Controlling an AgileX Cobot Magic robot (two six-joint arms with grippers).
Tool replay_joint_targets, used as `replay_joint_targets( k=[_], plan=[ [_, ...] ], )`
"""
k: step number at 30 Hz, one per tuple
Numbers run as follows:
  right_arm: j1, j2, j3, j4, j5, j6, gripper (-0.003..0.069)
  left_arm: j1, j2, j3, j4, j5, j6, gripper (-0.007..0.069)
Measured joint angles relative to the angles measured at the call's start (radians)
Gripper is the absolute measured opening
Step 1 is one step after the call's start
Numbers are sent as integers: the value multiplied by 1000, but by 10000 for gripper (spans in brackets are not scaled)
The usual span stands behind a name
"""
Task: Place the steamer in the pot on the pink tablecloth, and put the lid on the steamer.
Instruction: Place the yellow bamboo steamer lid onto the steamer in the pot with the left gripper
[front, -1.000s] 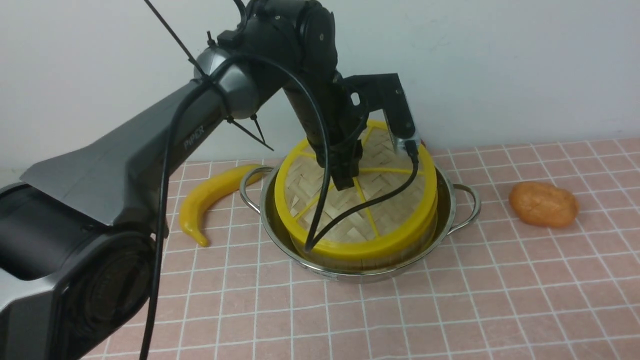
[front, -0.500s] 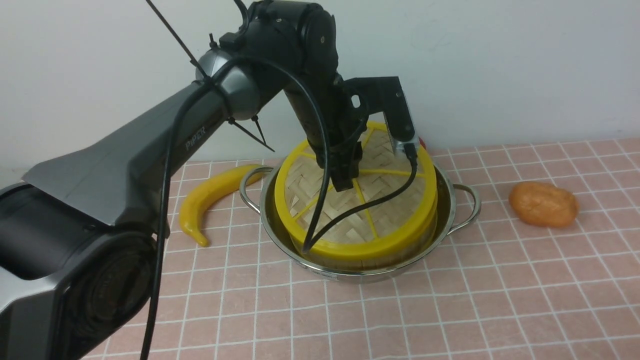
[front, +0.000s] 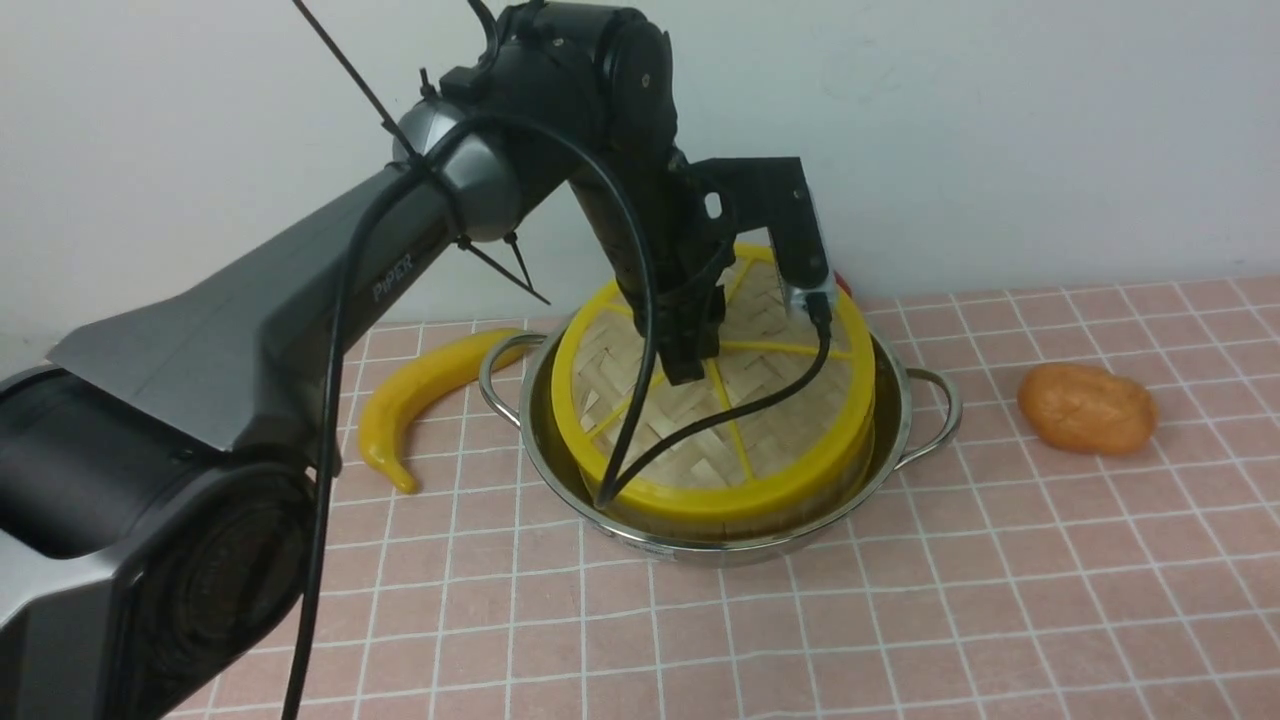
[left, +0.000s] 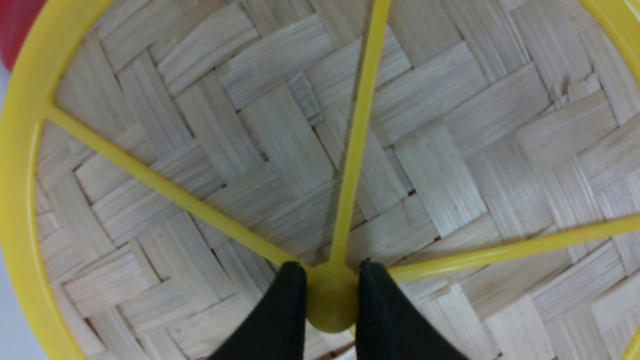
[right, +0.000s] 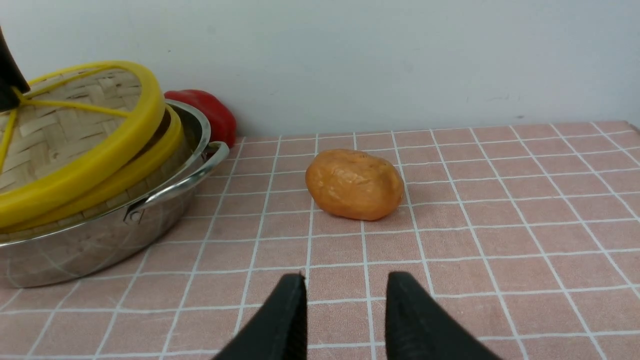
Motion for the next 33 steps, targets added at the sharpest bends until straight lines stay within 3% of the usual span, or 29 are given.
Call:
replay_joint_targets(
  k=[16, 33],
  plan=[
    [0, 0, 0, 0, 0, 0, 243, 0, 0, 0, -8, -45, 38, 117],
    [0, 0, 0, 0, 0, 0, 243, 0, 13, 0, 14, -59, -8, 117]
  ],
)
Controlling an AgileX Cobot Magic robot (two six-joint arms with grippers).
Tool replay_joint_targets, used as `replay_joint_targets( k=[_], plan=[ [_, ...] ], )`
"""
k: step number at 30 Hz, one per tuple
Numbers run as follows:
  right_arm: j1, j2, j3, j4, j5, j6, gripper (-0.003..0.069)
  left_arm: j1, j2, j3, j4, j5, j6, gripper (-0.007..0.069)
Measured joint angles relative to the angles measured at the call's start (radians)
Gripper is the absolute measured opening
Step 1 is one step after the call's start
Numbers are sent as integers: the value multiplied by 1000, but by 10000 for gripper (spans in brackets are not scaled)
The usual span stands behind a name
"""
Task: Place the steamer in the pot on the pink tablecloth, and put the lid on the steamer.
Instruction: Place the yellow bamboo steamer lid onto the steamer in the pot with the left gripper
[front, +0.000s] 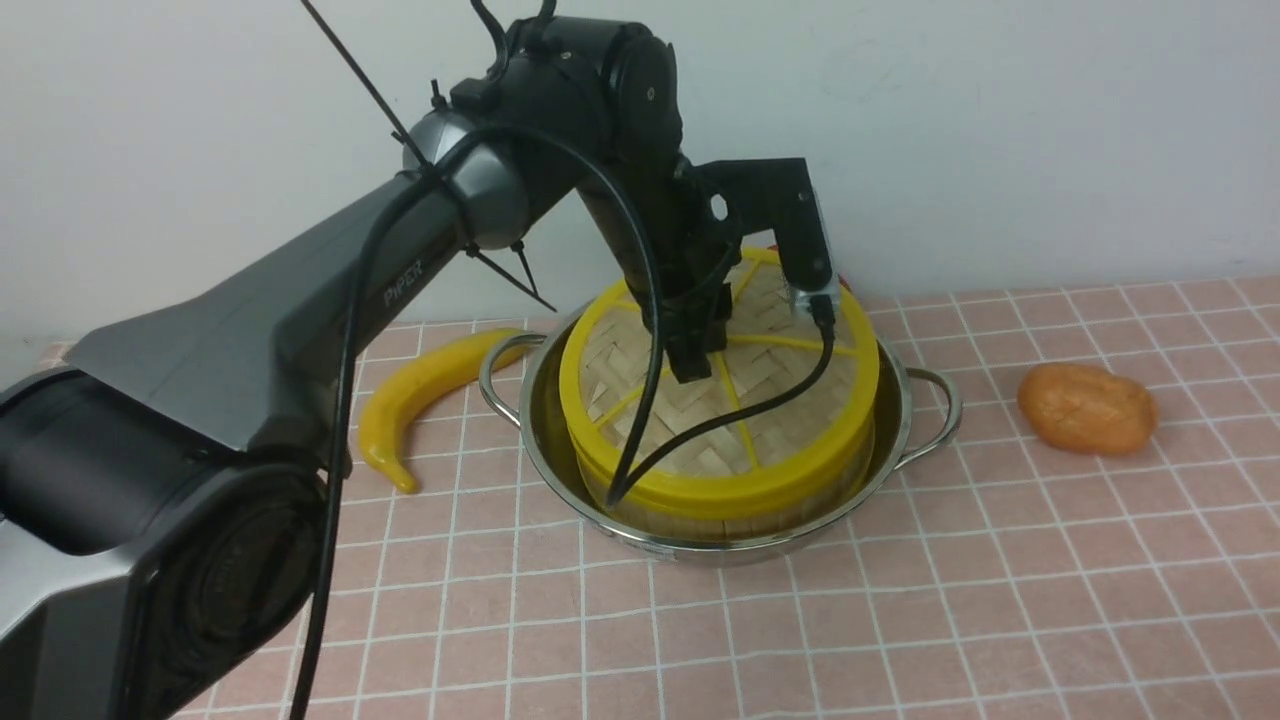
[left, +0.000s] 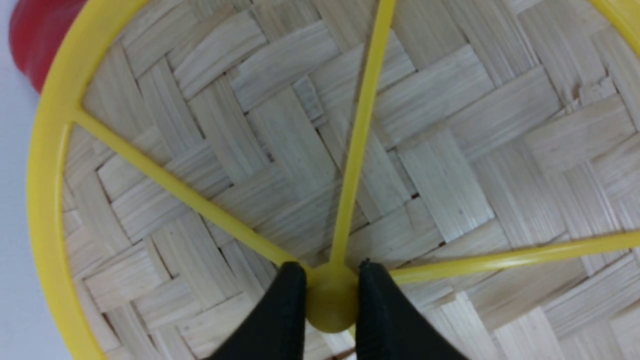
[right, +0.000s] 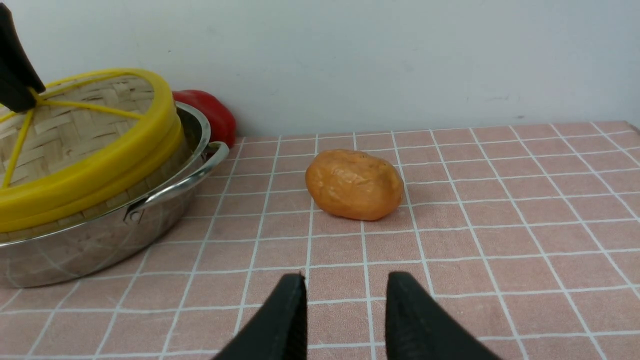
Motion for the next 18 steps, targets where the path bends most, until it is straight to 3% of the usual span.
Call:
replay_joint_targets(
  k=[5, 14, 18],
  plan=[
    [0, 0, 0, 0, 0, 0, 243, 0, 0, 0, 6, -3, -18, 153],
    [0, 0, 0, 0, 0, 0, 243, 0, -4, 0, 31, -14, -60, 405],
    [0, 0, 0, 0, 0, 0, 243, 0, -61, 0, 69, -7, -150, 443]
  ],
)
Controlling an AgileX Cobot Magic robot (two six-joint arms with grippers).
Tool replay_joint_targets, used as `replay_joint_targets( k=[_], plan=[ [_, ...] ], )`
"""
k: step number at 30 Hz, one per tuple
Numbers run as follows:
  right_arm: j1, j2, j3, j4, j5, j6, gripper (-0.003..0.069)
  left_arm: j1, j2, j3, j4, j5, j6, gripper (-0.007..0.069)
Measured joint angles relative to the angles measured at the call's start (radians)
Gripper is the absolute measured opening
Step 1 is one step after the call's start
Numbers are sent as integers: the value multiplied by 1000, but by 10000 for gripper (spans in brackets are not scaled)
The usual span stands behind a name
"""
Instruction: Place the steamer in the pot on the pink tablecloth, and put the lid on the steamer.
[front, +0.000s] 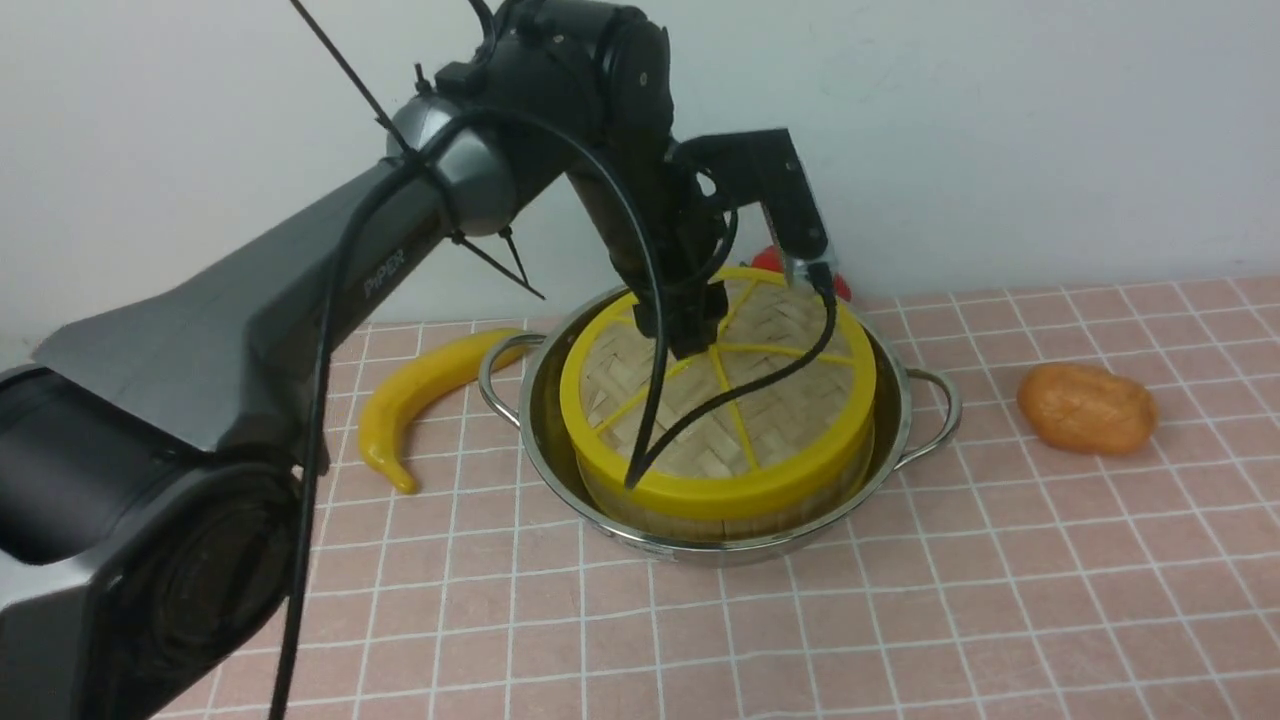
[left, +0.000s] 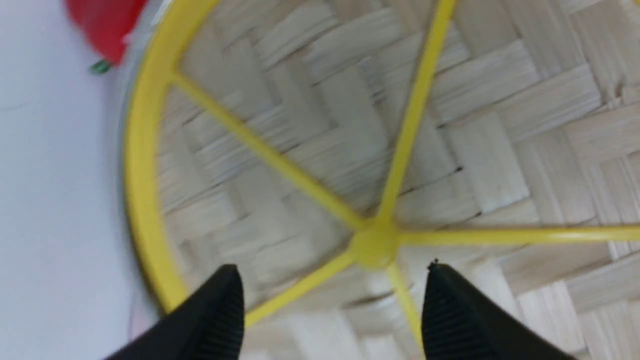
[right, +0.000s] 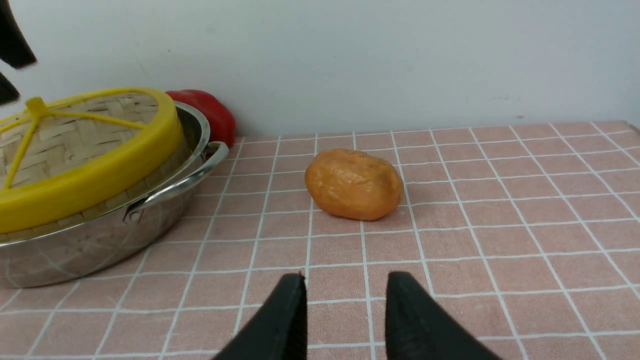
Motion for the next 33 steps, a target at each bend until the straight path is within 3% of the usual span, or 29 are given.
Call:
replay_joint_targets(
  k=[4, 6, 7, 9, 12, 29, 33],
  plan=[
    [0, 0, 0, 0, 0, 0, 243, 0, -136, 0, 50, 25, -119, 367],
    [0, 0, 0, 0, 0, 0, 243, 0, -205, 0, 72, 47, -165, 237],
    [0, 0, 0, 0, 0, 0, 243, 0, -218, 0, 75, 48, -174, 209],
    [0, 0, 0, 0, 0, 0, 243, 0, -292, 0, 92, 52, -203, 59],
    [0, 0, 0, 0, 0, 0, 243, 0, -377, 0, 104, 52, -251, -17],
    [0, 0, 0, 0, 0, 0, 243, 0, -482, 0, 110, 56, -293, -18],
    [0, 0, 0, 0, 0, 0, 243, 4, -539, 142, 34, 26, -344, -8]
  ],
)
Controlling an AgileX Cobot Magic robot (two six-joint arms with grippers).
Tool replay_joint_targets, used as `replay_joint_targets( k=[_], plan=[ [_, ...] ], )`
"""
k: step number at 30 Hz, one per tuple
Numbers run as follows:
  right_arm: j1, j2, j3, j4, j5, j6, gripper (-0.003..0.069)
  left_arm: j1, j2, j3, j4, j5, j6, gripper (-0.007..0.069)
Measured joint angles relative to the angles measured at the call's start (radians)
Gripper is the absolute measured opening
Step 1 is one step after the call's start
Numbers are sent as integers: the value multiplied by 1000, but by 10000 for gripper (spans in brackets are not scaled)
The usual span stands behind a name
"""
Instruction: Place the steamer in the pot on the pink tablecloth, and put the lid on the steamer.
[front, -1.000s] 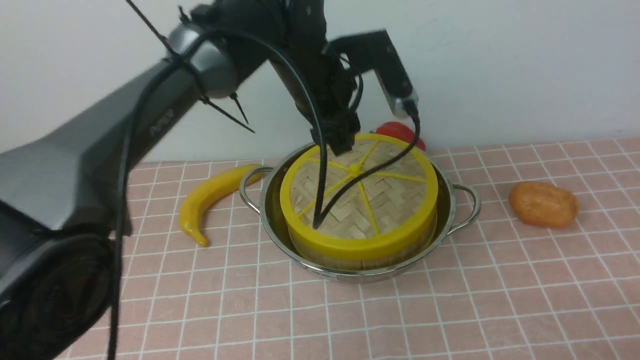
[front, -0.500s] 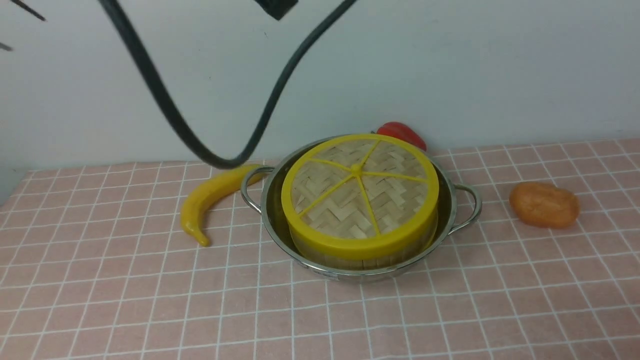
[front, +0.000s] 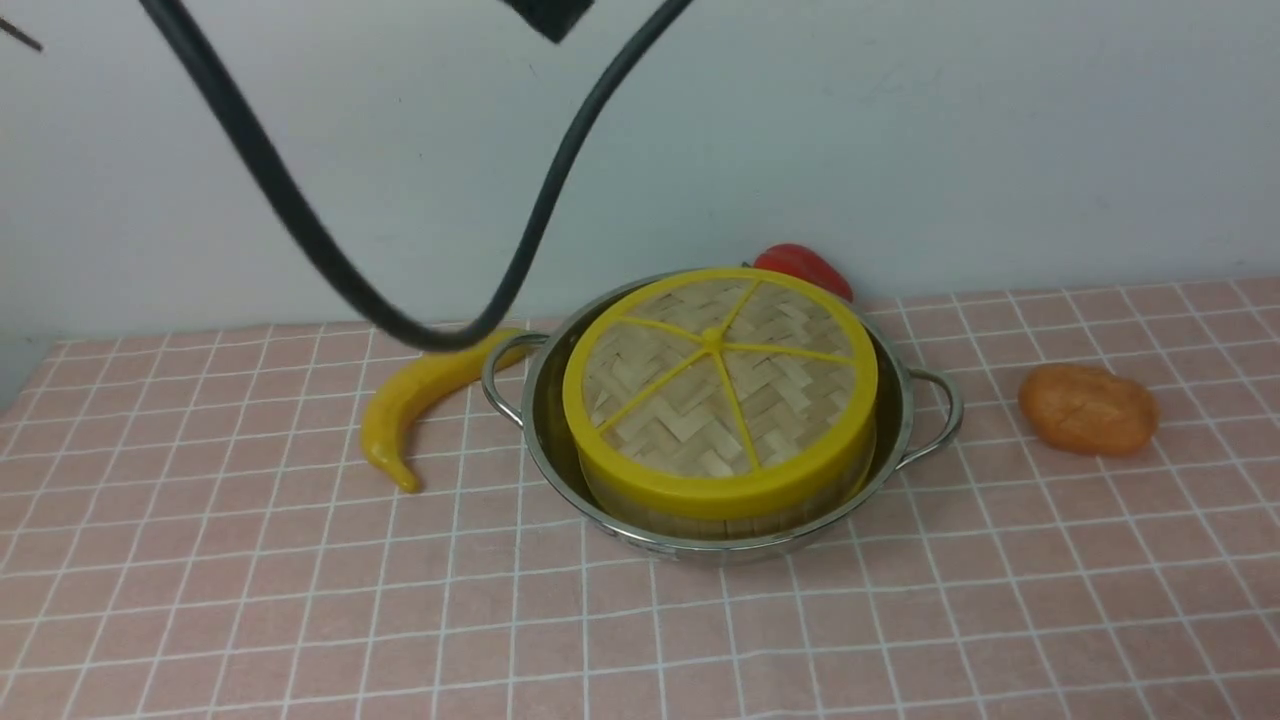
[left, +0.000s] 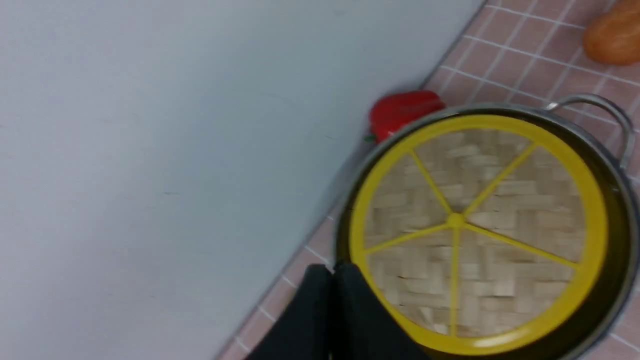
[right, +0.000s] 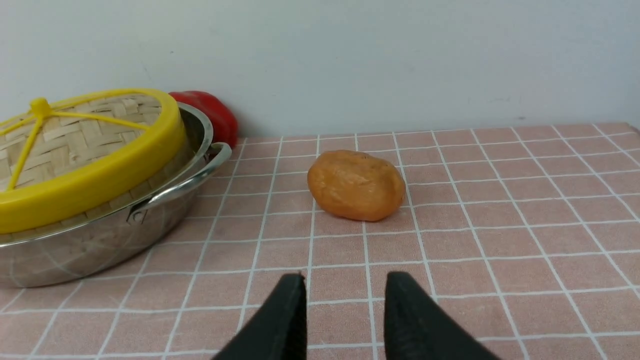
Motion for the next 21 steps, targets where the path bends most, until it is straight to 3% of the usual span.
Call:
replay_joint_targets(
  k=[5, 9, 10, 16, 21],
  plan=[
    [0, 0, 0, 0, 0, 0, 243, 46, -282, 524, -94, -362, -14, 13],
    [0, 0, 0, 0, 0, 0, 243, 165, -602, 1057, -195, -702, -20, 35],
    [0, 0, 0, 0, 0, 0, 243, 165, -602, 1057, -195, -702, -20, 35],
    [0, 0, 0, 0, 0, 0, 243, 370, -1039, 1641, -350, -994, -26, 59],
    [0, 0, 0, 0, 0, 0, 243, 442, -1280, 1898, -407, -1051, -27, 76]
  ],
)
